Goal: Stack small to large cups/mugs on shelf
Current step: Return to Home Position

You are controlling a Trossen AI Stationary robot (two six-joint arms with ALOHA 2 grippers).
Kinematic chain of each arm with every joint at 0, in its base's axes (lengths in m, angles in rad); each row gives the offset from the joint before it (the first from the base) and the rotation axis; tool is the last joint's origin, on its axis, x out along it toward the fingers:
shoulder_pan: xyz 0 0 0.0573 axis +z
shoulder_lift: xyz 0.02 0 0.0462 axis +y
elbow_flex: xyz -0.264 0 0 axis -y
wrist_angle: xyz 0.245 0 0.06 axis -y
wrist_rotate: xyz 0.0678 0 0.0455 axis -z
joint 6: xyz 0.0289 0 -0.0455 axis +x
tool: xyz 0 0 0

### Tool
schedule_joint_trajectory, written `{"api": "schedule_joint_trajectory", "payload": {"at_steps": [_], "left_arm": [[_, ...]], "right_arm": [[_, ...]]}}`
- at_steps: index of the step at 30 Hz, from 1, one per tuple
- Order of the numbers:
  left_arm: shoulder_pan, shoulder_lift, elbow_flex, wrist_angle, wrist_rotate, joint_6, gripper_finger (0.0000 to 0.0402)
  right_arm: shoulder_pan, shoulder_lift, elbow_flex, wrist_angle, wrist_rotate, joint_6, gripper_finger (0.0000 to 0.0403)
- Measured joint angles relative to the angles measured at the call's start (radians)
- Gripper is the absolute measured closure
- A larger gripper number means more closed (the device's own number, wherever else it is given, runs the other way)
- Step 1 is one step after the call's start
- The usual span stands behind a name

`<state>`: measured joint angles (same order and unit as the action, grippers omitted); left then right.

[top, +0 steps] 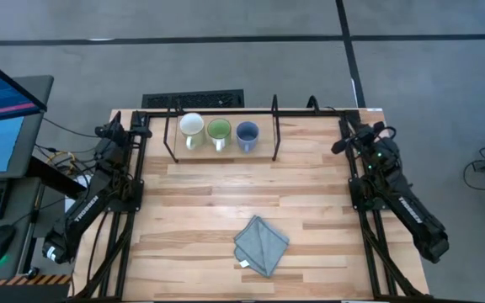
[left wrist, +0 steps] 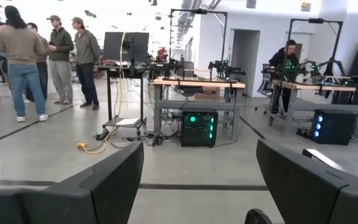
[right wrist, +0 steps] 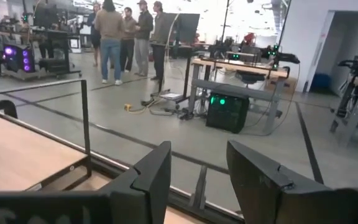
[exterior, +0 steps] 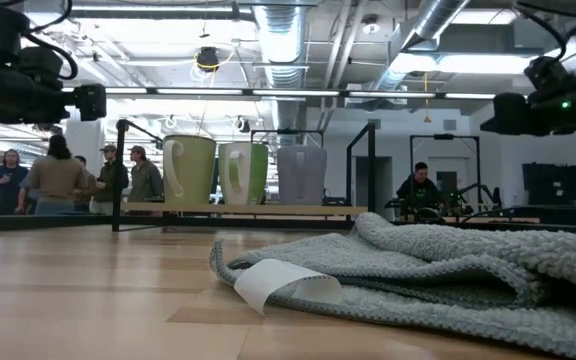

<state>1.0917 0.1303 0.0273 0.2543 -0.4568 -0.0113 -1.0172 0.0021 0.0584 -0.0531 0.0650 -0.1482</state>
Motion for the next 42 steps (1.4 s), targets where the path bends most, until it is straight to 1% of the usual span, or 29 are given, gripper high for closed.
{"api": "schedule_joint_trajectory", "payload": {"at_steps": [5, 15, 19, 26, 29, 31, 34, 38, 40, 42], "left_arm": [[0.000, 0.000, 0.000, -0.005, 0.000, 0.000, 0.0097], [0.000, 0.000, 0.000, -0.013, 0.000, -0.002, 0.0097], [0.000, 0.000, 0.000, -0.012, -0.001, -0.057, 0.0097], [0.000, 0.000, -0.016, -0.007, -0.101, -0.072, 0.0097], [0.000, 0.000, -0.016, -0.035, -0.111, -0.066, 0.0097], [0.000, 0.000, -0.017, -0.036, -0.084, -0.040, 0.0097], [-0.002, 0.000, -0.017, -0.039, -0.005, -0.024, 0.0097], [-0.002, 0.000, -0.017, -0.064, 0.070, 0.002, 0.0097], [-0.002, 0.000, -0.018, -0.104, 0.121, 0.012, 0.0097], [-0.002, 0.000, -0.018, -0.110, 0.183, 0.004, 0.0097]], "right_arm": [[0.000, 0.000, -0.051, 0.079, 0.022, -0.001, 0.0227], [0.000, 0.004, -0.052, 0.081, 0.018, 0.009, 0.0227], [0.000, 0.004, -0.052, 0.080, 0.017, 0.009, 0.0227], [0.000, 0.004, -0.052, 0.080, 0.015, 0.008, 0.0225], [0.000, 0.004, -0.053, 0.080, 0.015, 0.008, 0.0227], [0.000, 0.004, -0.053, 0.080, 0.015, 0.008, 0.0227], [0.000, 0.004, -0.053, 0.080, 0.015, 0.008, 0.0227], [0.000, 0.004, -0.053, 0.080, 0.015, 0.009, 0.0227], [0.000, 0.004, -0.053, 0.081, 0.015, 0.009, 0.0226], [0.000, 0.004, -0.053, 0.080, 0.015, 0.009, 0.0225]]}}
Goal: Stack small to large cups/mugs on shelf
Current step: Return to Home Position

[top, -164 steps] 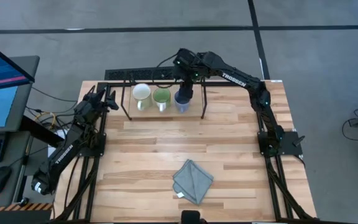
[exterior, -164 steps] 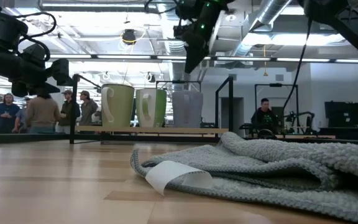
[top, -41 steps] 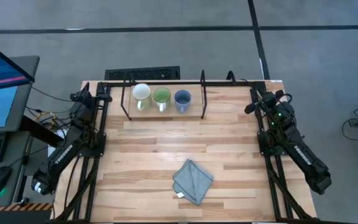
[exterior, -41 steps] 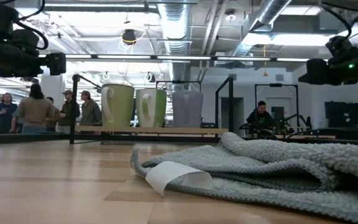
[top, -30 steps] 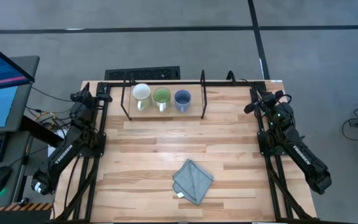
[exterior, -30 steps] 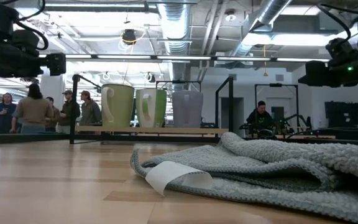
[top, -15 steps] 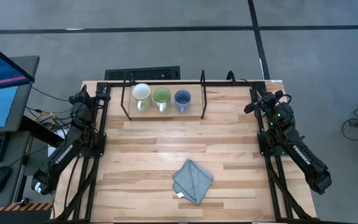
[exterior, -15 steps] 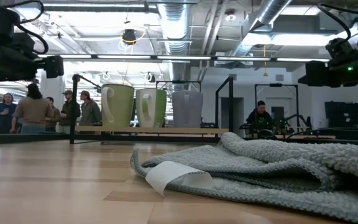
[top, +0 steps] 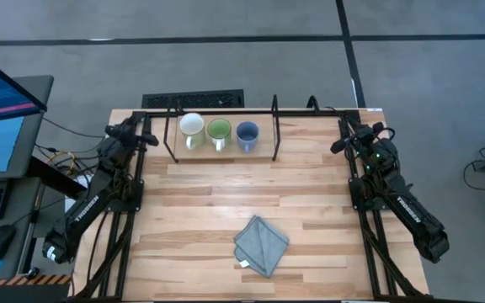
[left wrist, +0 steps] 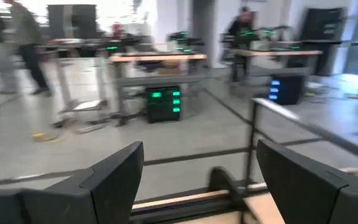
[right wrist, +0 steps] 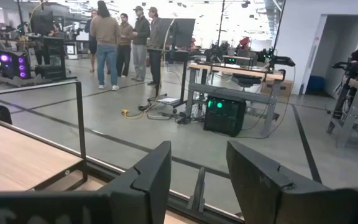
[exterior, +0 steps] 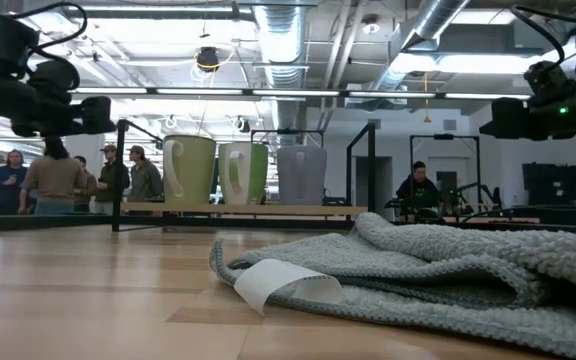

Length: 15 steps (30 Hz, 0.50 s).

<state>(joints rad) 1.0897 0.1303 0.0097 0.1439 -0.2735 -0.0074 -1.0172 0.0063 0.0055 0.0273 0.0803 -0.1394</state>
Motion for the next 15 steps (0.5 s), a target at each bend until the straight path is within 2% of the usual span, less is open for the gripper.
{"api": "schedule_joint_trajectory", "payload": {"at_steps": [4, 15], "left_arm": [[0.000, 0.000, -0.001, 0.001, 0.071, 0.003, 0.0097], [0.000, 0.000, -0.002, -0.023, 0.077, 0.000, 0.0097]], "right_arm": [[0.000, 0.000, 0.000, 0.000, 0.000, 0.000, 0.0227], [0.000, 0.000, 0.000, 0.000, 0.000, 0.000, 0.0226]]}}
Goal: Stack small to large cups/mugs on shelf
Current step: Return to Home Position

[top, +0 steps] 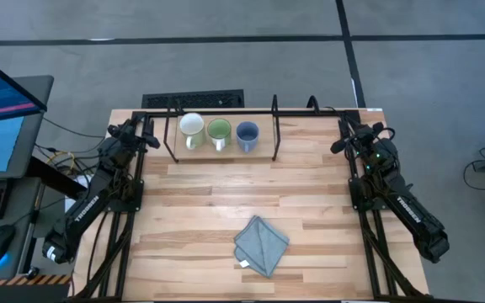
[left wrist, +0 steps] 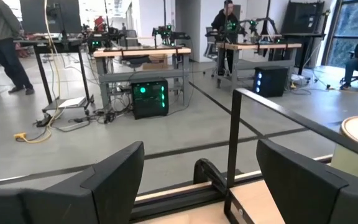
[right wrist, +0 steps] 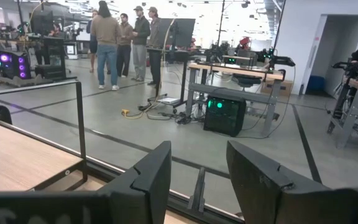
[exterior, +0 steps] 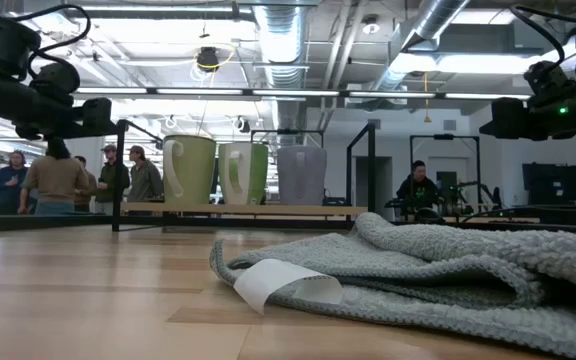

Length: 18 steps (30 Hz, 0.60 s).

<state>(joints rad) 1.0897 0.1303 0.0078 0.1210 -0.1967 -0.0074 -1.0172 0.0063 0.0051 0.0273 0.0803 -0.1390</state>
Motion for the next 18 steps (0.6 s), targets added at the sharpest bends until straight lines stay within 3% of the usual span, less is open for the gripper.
{"api": "schedule_joint_trajectory", "payload": {"at_steps": [12, 18], "left_arm": [[0.000, -0.005, -0.001, 0.010, 0.000, 0.000, 0.0097], [0.000, -0.097, -0.001, -0.001, 0.000, 0.000, 0.0097]], "right_arm": [[0.000, 0.000, 0.000, 0.000, 0.000, 0.000, 0.0225], [0.000, 0.000, 0.000, 0.000, 0.000, 0.000, 0.0227]]}}
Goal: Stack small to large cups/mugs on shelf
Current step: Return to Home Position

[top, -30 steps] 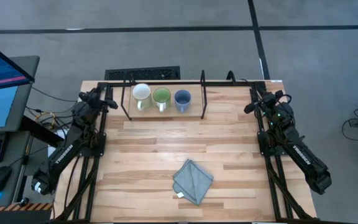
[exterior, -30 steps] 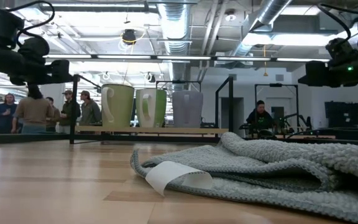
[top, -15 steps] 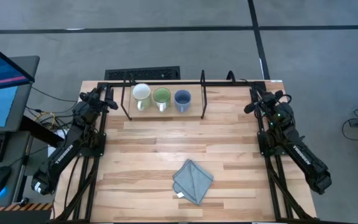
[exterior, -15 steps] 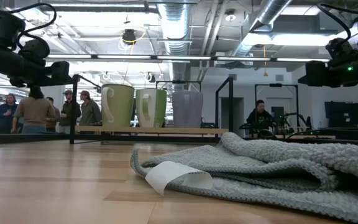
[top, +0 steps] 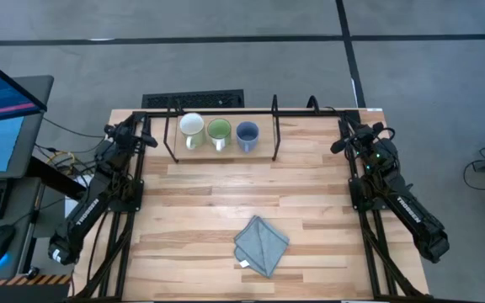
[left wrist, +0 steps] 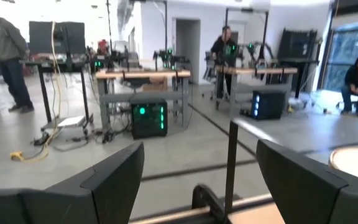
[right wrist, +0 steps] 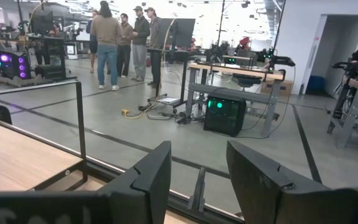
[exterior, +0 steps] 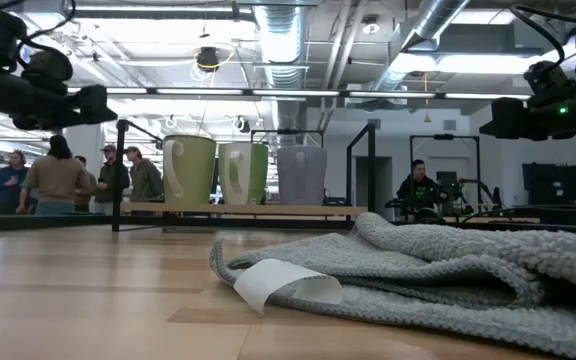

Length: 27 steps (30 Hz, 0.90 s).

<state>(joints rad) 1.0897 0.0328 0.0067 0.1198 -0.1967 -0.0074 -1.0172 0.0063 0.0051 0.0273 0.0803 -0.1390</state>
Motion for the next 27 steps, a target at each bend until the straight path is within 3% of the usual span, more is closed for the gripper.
{"api": "schedule_joint_trajectory", "payload": {"at_steps": [27], "left_arm": [[-0.002, -0.026, 0.013, -0.093, -0.019, 0.004, 0.0097]], "right_arm": [[0.000, 0.000, 0.000, 0.000, 0.000, 0.000, 0.0226]]}}
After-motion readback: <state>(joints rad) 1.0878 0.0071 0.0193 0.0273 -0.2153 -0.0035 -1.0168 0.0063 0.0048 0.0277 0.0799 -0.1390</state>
